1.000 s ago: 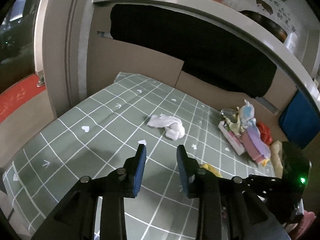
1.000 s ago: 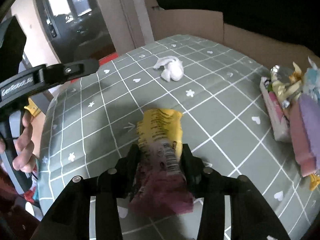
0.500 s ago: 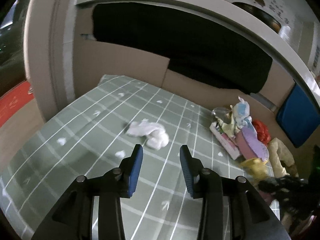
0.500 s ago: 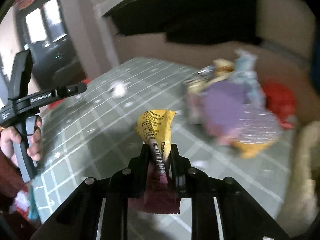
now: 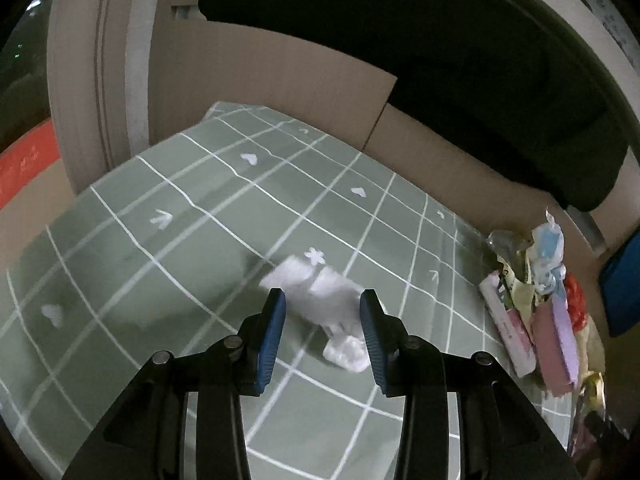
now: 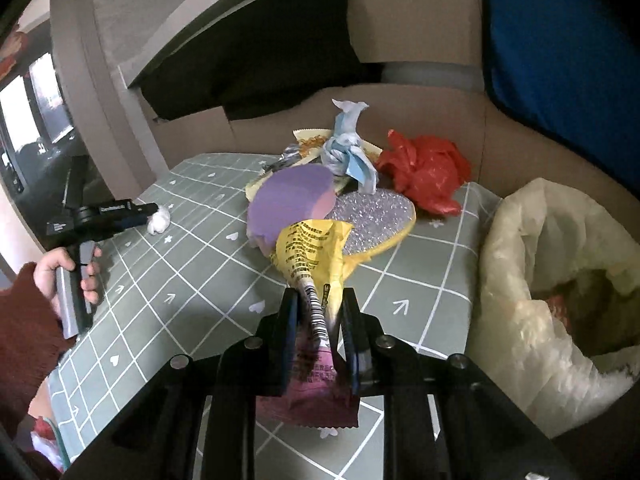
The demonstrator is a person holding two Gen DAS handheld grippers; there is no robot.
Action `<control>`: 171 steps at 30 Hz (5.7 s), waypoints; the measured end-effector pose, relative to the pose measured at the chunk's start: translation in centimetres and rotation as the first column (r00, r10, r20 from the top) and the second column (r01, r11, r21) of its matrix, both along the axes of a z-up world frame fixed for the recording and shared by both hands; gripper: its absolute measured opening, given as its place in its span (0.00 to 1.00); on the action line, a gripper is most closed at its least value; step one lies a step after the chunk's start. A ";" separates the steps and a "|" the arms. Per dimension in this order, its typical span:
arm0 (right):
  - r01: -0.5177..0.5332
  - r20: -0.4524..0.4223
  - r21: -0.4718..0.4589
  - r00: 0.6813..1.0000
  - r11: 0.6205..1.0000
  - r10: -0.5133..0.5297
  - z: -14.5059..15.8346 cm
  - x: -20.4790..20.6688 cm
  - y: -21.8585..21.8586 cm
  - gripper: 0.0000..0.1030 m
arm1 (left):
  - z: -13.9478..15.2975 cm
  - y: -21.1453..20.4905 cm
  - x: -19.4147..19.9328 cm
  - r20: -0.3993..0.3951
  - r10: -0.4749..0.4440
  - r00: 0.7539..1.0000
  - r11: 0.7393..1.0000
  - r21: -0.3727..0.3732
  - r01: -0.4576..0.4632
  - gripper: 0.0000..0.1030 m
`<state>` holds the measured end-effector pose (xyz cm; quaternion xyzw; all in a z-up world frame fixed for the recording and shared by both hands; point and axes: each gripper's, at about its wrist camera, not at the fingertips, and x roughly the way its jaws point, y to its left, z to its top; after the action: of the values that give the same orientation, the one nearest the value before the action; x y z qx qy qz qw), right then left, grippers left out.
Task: Collect trash
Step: 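Grasp the white tissue with the left tool while the right tool lifts the wrapper, then drop the tissue into the trash bag with the left tool while the right tool drops the wrapper, then grasp the purple sponge with the left tool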
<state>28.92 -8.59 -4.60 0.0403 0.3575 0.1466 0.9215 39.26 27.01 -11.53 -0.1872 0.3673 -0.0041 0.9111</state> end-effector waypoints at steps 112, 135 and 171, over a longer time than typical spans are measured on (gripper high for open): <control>0.254 0.229 0.034 0.939 0.967 -0.255 6.7 -1.0 -10.2 0.34 | 7.9 -16.0 -6.7 0.204 -0.168 0.964 0.982 0.114 0.147 0.52; 0.361 0.260 -0.023 0.903 0.932 -0.343 -0.2 3.8 -16.0 0.41 | 3.7 -21.4 -4.8 0.131 -0.261 0.956 0.965 0.021 0.261 0.52; 0.368 0.262 -0.110 0.907 0.923 -0.330 -1.2 0.8 -22.4 0.43 | 1.5 -24.1 -3.1 0.098 -0.256 0.962 0.967 0.004 0.257 0.52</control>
<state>29.76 -31.02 -5.80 0.0135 0.2416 -0.0456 0.9692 36.17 2.87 -10.05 -0.1419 0.3434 -0.1326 0.9189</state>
